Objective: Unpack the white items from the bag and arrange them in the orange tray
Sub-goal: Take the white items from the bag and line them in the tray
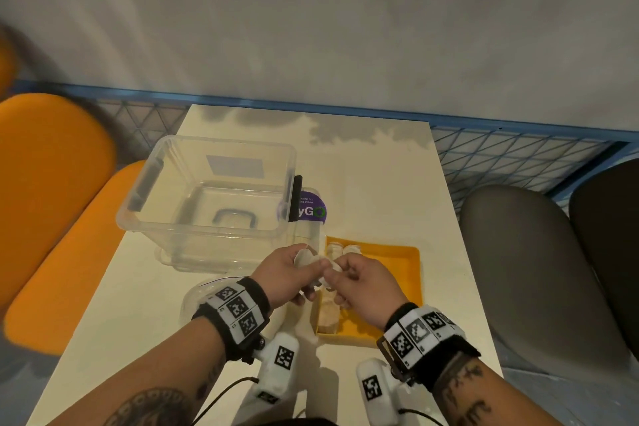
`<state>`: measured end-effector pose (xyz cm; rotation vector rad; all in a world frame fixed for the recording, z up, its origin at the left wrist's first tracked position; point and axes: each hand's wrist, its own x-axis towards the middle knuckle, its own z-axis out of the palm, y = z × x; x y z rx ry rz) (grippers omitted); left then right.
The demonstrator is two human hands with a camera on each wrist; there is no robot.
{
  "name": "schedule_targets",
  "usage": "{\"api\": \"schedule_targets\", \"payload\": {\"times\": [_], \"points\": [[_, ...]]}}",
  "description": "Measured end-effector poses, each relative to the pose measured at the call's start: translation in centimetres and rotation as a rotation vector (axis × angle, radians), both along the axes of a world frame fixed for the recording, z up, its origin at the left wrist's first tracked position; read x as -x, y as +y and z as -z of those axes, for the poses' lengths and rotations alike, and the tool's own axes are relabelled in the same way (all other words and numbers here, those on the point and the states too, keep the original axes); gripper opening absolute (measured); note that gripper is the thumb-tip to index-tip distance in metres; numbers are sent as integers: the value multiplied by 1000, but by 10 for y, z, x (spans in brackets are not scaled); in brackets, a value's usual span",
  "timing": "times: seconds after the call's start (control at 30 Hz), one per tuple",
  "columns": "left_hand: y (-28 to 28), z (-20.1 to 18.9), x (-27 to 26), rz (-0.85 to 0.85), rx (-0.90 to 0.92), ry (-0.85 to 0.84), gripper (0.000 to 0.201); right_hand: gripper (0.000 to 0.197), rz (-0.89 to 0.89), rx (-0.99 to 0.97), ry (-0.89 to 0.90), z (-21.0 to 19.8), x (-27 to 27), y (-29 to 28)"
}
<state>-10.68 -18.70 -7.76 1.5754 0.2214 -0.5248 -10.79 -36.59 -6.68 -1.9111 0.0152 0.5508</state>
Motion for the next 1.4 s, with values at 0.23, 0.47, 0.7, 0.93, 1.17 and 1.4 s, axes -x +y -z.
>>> {"api": "schedule_targets", "payload": {"times": [0.23,0.47,0.7,0.93,1.17,1.4], "points": [[-6,-8,-4,-120,270,117,18,23,266,-187,89,1,-6,1],[-13,0,-7,4,40,-43,18,31,294,-150,33,7,-2,0],[-12,9,-6,104,-117,-88,12,19,254,-127,-4,6,-12,-14],[-4,14,-5,89,-194,-47,8,5,131,63,-147,11,-29,-31],[15,18,3,-80,-72,118,14,7,-168,473,-60,37,-20,-52],[23,25,8,-40,-110,104,17,9,-432,670,68,59,-10,-38]]}}
